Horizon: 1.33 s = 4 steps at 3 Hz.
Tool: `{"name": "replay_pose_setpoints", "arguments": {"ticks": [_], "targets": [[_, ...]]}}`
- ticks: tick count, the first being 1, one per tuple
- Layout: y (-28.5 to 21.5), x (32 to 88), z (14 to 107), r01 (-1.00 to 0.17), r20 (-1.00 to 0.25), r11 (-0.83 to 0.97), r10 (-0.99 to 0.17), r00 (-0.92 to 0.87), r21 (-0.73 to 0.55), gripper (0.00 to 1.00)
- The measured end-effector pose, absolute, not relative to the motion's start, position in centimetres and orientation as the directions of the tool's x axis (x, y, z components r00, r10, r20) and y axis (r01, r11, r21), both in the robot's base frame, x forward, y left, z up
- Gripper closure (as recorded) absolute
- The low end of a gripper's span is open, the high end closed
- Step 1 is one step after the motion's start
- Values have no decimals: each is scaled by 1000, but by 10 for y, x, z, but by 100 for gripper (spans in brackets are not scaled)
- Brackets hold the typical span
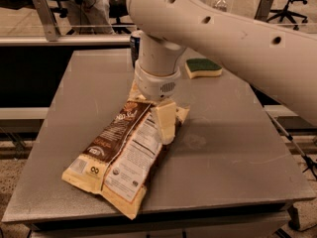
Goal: Move brown chip bag near pepsi can
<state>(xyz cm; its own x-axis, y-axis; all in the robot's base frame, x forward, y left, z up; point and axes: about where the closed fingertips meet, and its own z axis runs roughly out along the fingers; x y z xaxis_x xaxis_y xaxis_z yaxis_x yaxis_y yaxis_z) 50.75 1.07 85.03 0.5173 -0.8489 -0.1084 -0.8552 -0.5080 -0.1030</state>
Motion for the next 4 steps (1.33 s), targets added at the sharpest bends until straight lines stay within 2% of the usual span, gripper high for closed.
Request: {"name": "replay_pose_setpoints", "arguments": {"ticks": [3,4], "targets": [[-2,544,872,-888,-47,-438,-893,448,-139,85],[-10,577,887,-922,-50,-338,-934,352,-190,100]]}}
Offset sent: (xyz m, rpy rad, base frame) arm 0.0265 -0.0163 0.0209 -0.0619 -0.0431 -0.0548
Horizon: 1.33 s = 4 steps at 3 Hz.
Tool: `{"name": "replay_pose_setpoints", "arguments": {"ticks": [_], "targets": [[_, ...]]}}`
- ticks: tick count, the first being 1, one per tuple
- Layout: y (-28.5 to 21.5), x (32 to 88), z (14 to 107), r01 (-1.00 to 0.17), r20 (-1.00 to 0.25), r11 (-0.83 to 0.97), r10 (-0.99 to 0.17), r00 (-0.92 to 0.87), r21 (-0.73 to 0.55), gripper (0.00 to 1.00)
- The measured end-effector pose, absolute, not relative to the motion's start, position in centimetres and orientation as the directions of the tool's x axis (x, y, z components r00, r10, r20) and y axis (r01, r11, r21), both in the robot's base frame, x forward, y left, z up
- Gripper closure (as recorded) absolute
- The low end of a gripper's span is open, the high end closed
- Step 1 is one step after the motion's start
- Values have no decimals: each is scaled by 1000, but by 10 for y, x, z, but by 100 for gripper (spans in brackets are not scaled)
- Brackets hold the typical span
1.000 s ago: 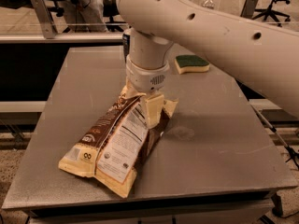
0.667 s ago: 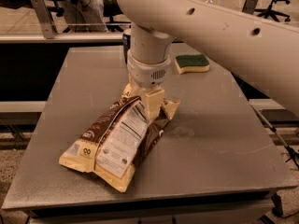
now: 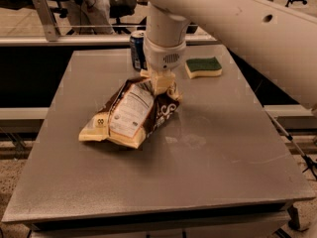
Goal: Move brown chip bag near pepsi can
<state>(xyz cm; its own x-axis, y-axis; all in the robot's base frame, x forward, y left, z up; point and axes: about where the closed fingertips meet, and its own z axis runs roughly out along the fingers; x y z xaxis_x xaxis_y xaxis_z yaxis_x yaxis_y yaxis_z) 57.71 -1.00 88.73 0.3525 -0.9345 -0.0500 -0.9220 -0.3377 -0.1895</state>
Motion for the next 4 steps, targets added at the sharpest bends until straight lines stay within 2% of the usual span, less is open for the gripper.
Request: {"name": "replay_pose_setpoints", "arguments": {"ticks": [2,4], "targets": [[-39,645,907,-964,-111,-67,-989,98,-257,100],[-66,677,909,-960,-184,125,-980,-79,-251,100]]}}
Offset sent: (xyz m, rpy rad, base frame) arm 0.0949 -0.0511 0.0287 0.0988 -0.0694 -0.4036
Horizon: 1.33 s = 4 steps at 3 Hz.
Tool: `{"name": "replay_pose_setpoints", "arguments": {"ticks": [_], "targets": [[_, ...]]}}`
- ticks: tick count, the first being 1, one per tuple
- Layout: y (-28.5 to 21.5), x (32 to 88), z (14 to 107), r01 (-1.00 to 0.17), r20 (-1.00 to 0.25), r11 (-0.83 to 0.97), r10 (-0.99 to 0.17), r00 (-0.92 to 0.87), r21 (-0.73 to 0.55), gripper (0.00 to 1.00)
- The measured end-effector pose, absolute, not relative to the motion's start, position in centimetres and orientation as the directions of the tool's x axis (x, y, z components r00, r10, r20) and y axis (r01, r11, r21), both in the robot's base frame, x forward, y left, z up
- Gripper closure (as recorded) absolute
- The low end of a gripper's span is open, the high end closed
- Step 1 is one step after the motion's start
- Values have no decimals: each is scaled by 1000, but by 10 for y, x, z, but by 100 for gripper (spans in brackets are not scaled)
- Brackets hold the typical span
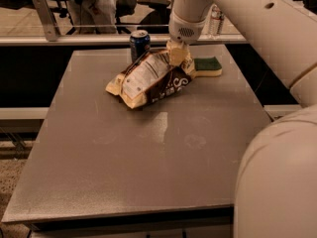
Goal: Move brown chip bag near pepsi can
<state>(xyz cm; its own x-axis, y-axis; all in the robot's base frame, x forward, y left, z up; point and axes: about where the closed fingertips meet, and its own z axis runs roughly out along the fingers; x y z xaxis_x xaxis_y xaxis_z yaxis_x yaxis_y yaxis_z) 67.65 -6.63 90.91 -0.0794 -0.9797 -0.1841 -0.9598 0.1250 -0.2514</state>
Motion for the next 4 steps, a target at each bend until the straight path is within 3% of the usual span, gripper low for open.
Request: {"name": "replay_pose_setpoints", "arguments": {"ticks": [1,2,3,4], "targets": [[-68,681,909,-955,-218,157,-971,-102,-251,83],[-71,681,907,-957,-242,163,-965,-103,-242,59],[-73,678,905,-962,-276,158,-957,-93,-224,28],[-71,680,903,-961,-274,158,-957,-93,-226,5]]}}
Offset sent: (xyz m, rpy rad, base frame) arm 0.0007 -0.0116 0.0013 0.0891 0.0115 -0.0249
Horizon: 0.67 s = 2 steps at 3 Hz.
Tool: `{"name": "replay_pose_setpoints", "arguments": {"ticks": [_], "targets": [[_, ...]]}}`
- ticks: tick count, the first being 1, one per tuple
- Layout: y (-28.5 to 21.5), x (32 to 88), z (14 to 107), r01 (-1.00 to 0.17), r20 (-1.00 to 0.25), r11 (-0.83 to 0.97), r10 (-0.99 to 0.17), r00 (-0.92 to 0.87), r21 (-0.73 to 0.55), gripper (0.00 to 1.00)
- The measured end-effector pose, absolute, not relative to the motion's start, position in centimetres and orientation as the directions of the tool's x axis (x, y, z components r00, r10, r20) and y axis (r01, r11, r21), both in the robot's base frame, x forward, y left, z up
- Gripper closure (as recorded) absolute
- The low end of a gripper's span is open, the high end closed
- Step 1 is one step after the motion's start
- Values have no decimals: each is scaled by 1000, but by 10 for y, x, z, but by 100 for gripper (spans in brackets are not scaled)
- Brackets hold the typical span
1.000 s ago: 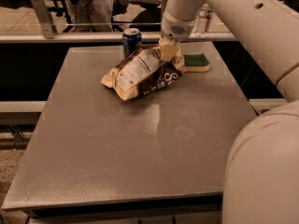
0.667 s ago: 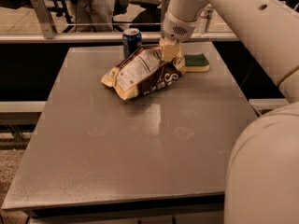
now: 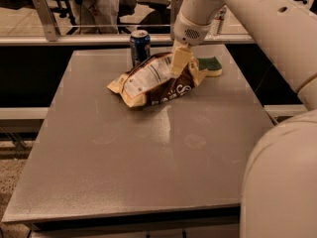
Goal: Move brown chip bag near pepsi can
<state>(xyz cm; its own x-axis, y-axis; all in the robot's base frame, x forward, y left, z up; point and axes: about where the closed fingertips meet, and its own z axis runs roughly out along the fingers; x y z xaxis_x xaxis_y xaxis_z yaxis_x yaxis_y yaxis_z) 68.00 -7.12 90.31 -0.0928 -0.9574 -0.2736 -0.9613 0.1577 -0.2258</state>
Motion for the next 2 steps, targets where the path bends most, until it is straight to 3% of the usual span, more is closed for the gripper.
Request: {"name": "replay_pose_setpoints", "arguments": {"ticks": [2], "targets": [[-70,681,902,-961,-274,157,-957,-92,-226,0]]}}
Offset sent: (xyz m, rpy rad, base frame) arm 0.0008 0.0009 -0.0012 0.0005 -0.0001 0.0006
